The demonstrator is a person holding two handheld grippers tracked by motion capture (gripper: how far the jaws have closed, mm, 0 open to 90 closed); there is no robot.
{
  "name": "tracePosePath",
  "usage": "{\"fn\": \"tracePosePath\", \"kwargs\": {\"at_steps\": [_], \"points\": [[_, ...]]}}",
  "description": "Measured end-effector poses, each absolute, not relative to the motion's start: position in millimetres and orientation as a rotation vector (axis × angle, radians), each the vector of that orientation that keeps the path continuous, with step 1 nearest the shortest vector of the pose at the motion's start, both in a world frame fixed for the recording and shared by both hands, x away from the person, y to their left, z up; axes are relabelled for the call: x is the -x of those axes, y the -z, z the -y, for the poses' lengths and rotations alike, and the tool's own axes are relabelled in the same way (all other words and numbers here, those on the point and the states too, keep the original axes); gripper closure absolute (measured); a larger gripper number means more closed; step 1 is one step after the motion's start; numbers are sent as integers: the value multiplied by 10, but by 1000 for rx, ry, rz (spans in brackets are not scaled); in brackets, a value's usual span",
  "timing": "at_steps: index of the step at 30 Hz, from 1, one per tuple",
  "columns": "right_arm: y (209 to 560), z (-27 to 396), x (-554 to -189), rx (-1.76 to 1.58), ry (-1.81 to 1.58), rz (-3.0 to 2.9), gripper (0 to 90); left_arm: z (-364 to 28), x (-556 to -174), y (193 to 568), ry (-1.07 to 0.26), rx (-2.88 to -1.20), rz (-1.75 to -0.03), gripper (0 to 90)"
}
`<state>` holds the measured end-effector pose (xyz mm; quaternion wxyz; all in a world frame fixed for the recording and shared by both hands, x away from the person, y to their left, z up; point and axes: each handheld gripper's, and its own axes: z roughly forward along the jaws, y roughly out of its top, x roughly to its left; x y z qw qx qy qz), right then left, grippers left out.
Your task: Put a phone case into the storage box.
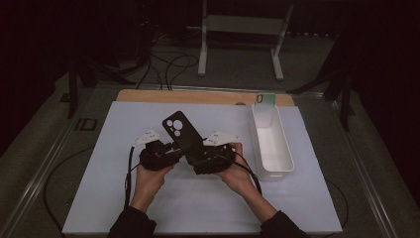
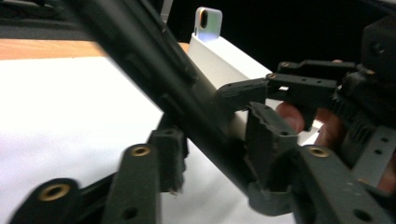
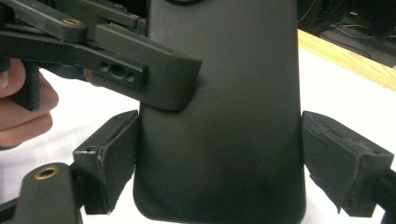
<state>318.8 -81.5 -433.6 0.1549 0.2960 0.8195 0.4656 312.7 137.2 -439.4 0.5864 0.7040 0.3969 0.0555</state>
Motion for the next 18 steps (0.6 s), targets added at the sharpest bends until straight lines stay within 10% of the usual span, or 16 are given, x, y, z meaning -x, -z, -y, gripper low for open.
{"fn": "tracePosePath", "kwargs": {"at_steps": [18], "points": [[4400, 748, -3196, -864, -1352, -2335, 136, -1236, -3079, 4359, -171, -1684, -875, 804]]}}
